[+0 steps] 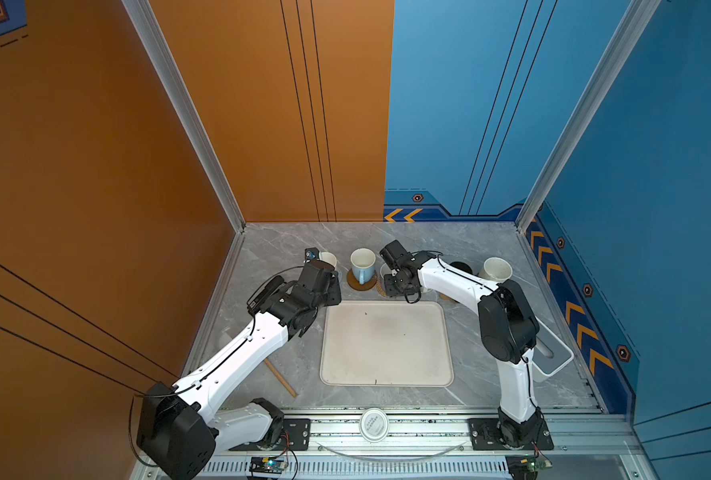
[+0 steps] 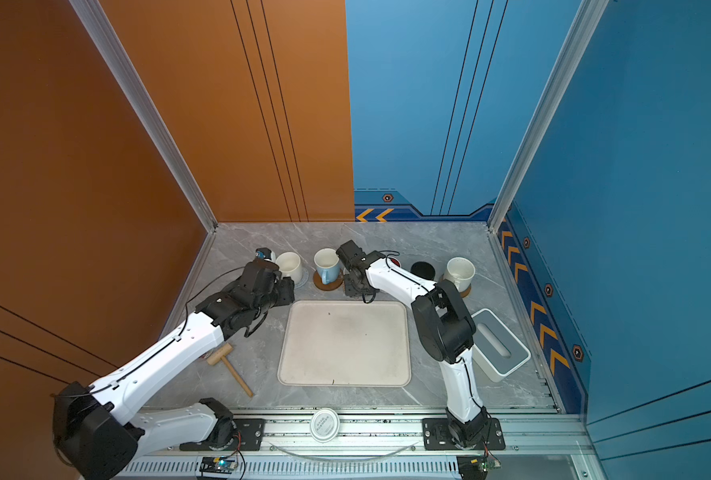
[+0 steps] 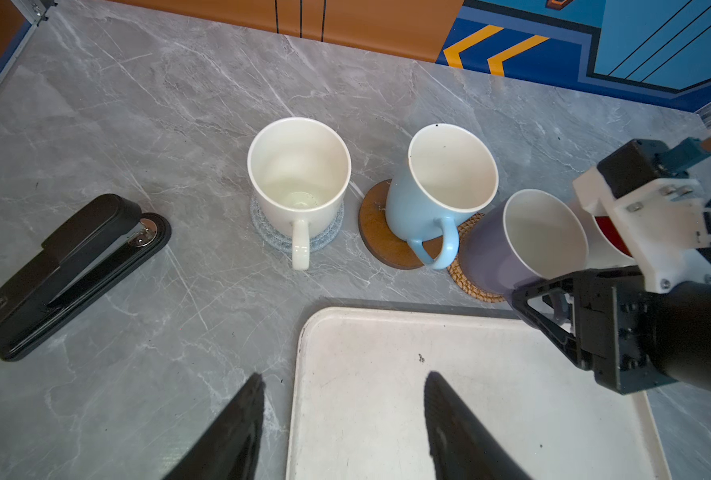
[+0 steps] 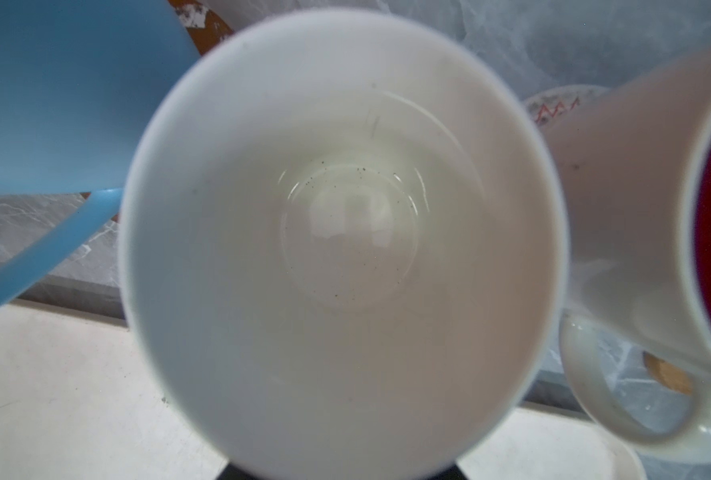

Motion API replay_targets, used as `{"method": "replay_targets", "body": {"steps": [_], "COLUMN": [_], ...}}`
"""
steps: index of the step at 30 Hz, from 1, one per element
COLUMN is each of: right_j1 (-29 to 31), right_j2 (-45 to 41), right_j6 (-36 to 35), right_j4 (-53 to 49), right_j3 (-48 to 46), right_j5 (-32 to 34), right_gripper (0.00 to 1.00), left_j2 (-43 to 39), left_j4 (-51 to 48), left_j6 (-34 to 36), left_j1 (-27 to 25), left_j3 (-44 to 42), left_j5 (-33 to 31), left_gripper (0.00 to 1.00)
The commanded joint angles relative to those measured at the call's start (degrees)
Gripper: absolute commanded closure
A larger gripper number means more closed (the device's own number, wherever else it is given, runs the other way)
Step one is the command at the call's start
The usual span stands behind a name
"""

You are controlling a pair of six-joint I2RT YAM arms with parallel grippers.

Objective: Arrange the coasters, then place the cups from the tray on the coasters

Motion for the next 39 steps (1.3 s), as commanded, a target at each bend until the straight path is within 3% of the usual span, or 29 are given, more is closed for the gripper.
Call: {"method": "replay_targets", "body": {"steps": [1,11,17,23,29,32,33,37,39], "right_j1": [0.09,1.36,2.51,5.40,5.54,4.29,4.18,-2.21,-5.47], "right_j2": [-1.98,-10.59,-19.77,-35.84,-55.51,-64.06,-66.45,-72.70,-74.41], "right_j6": [0.62,1.14,0.93,-1.18,-4.21,-6.35,-6.71,-7.27,-8.82], "right_j4": [0.66,-0.83,-1.36,2.91,11.48,14.98,15.31,15.57,17.11], "right_j3": [-0.51,-3.68,-9.01,-18.63,-32.51,-40.65,-43.08,-51.39,-55.12], "right_j5": [1.09,4.04,7.15,11.77,16.33,20.48,22.52,30.68,31.72], "right_gripper": [0.60,0.50,0.47,0.34,0.17,0.00,0.00,0.00,0.00], "left_j2": [-0.39,-2.34,-6.62,-13.26,-19.84,-23.77,-25.30,-31.06,-33.35], "left_j4": [-1.12,-1.69,-1.70,-1.69,1.81,6.26,8.32,19.58,26.06], "left_j6": [-0.74,0.25,4.50,8.38,15.09,18.42,19.01,19.63,22.34], "left_j1": [0.49,0.51,0.49,0.62,0.59,0.59,0.59,0.64,0.73], "left_j3": [1.15,1.42,-0.11,-3.46,-9.41,-15.22,-17.62,-27.40,-32.27], "left_j5": [-0.59,-1.35,-2.49,-4.61,-6.30,-9.31,-10.79,-20.72,-25.60], "left_gripper": [0.38,0.38,0.37,0.31,0.18,0.15,0.09,0.04,0.03]}}
